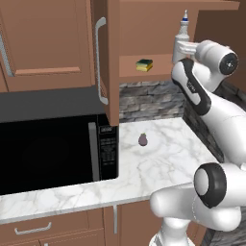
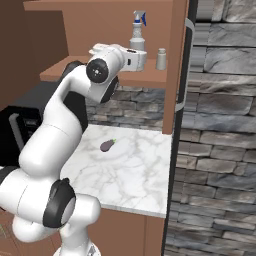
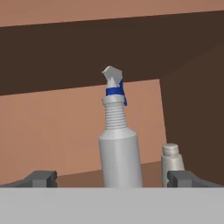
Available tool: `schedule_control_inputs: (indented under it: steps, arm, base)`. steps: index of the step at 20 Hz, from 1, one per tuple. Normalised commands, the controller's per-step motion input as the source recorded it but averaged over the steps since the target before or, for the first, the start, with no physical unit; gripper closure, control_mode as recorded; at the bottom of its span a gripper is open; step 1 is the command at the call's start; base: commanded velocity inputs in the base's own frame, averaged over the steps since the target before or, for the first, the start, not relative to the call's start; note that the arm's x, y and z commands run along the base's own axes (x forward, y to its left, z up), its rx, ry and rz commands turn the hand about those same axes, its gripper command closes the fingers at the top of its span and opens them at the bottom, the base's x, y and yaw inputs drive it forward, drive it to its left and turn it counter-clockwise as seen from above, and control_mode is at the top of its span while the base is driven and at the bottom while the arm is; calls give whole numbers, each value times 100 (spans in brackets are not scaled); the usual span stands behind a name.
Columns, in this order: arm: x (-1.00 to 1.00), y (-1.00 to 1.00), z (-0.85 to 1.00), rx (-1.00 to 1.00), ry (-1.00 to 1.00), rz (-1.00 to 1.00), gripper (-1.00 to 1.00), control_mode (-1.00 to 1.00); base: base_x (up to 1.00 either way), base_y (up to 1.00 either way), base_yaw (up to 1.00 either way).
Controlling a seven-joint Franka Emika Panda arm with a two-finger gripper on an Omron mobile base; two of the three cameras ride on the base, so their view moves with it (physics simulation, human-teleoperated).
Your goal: Pick the sponge and spray from the cabinet and place them on the counter.
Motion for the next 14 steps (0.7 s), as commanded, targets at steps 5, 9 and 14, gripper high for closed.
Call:
schedule_control_inputs:
  steps: [5, 9, 14]
  arm:
    - [31, -10, -6, 0, 1, 0, -100, -100]
    - [28, -3, -13, 0, 2, 0, -100, -100]
    - [27, -3, -9, 0, 0, 0, -100, -100]
  base:
    - [0, 0, 0]
    - [0, 0, 0]
    - [0, 0, 0]
